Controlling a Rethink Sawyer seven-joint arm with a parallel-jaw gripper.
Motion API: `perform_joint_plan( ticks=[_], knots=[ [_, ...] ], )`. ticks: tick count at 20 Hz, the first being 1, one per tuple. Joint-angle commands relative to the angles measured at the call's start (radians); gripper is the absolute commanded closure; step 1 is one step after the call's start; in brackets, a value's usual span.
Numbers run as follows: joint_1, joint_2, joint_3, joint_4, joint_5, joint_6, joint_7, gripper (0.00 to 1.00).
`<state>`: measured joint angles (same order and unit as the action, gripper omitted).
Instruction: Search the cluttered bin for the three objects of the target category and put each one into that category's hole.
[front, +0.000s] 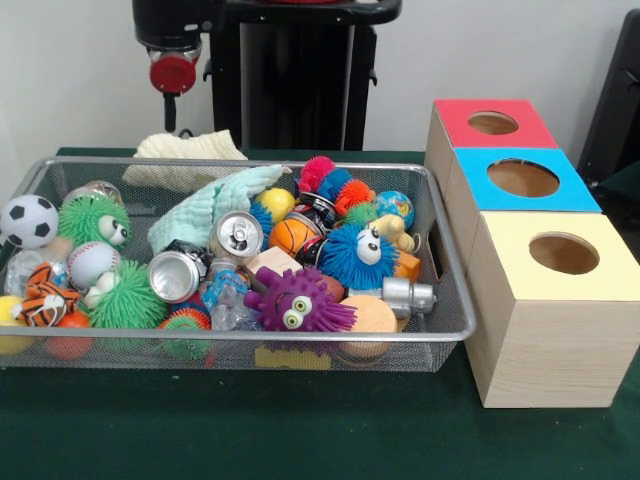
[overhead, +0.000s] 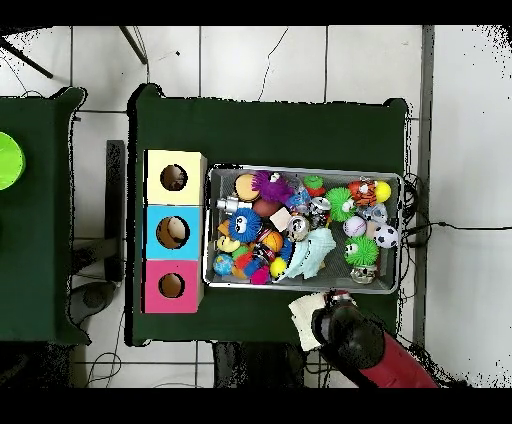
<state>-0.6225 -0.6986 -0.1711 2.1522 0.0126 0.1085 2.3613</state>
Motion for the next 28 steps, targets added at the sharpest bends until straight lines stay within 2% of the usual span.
perform_joint_plan(
  ticks=[1, 8, 17, 23, 28],
  knots=[
    [-0.049, 0.073, 0.129, -0.128, 0.035, -0.044, 0.094, 1.0],
    [-0.036, 0.104, 0.132, -0.152, 0.034, -0.091, 0.115, 1.0],
    [0.008, 0.115, 0.105, -0.173, 0.063, -0.099, 0.136, 1.0],
    [-0.06, 0.238, 0.176, -0.221, 0.018, -0.261, 0.136, 1.0],
    [-0.051, 0.228, 0.164, -0.226, 0.028, -0.227, 0.126, 1.0]
  ],
)
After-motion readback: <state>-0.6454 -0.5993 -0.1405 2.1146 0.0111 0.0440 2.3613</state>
